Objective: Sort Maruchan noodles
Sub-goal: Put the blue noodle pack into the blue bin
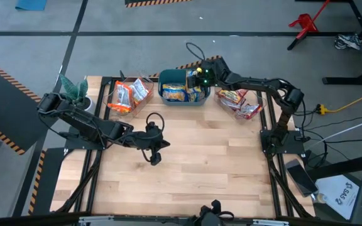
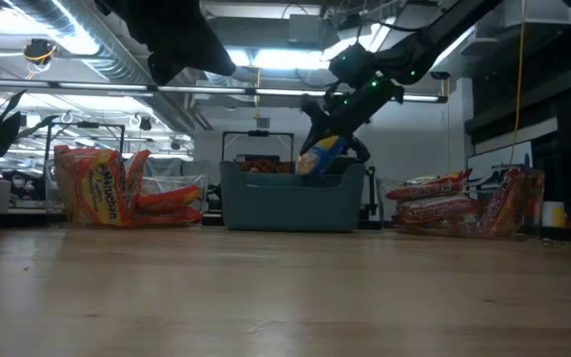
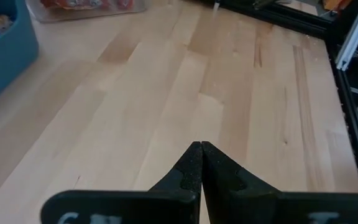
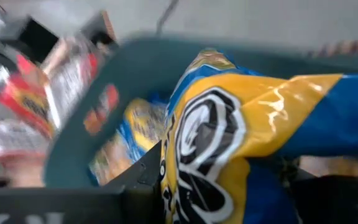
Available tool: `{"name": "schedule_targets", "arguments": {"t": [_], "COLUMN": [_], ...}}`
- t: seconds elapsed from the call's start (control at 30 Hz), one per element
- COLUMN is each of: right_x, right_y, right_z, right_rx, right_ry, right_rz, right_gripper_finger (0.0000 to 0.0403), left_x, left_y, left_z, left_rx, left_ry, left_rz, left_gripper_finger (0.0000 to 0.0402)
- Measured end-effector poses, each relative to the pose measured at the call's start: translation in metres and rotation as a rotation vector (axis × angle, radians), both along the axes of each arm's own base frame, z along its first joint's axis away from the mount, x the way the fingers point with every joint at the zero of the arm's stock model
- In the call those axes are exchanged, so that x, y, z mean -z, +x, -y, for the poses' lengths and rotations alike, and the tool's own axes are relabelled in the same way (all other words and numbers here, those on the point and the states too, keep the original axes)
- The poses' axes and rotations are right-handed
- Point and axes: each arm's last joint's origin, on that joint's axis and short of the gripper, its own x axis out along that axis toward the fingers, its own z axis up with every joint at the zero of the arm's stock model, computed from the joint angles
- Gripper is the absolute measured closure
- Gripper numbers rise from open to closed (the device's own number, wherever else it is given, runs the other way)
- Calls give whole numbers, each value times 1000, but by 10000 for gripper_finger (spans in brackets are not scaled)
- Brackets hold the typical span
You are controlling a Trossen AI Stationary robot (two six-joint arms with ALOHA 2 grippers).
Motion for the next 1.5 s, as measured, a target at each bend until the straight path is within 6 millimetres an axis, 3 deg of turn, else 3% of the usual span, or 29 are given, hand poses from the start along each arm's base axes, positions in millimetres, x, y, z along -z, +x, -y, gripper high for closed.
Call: {"name": "schedule_targets", "arguments": {"t": [0.33, 0.6, 0.93, 1.17, 1.37, 1.5], "right_x": [35, 35, 37, 20, -12, -27], "right_y": [6, 6, 3, -6, 0, 1], "right_z": [3, 2, 3, 19, 19, 9], "right_rx": [6, -49, -54, -31, -62, -37], "right_ry": [106, 101, 74, 87, 47, -37], "right_rz": [-65, -87, -134, -225, -308, -481], "right_gripper_finger": [279, 273, 169, 143, 157, 183], "left_x": [0, 0, 0, 1, 1, 1], "left_y": [-1, -1, -1, -2, -2, -2], "left_z": [1, 1, 1, 3, 2, 2], "left_rx": [-9, -19, -30, -25, -31, -33], "left_ry": [12, 19, 26, 23, 29, 31], "left_rz": [2, 2, 4, -5, -15, -14], "left_gripper_finger": [401, 402, 401, 401, 401, 401]}}
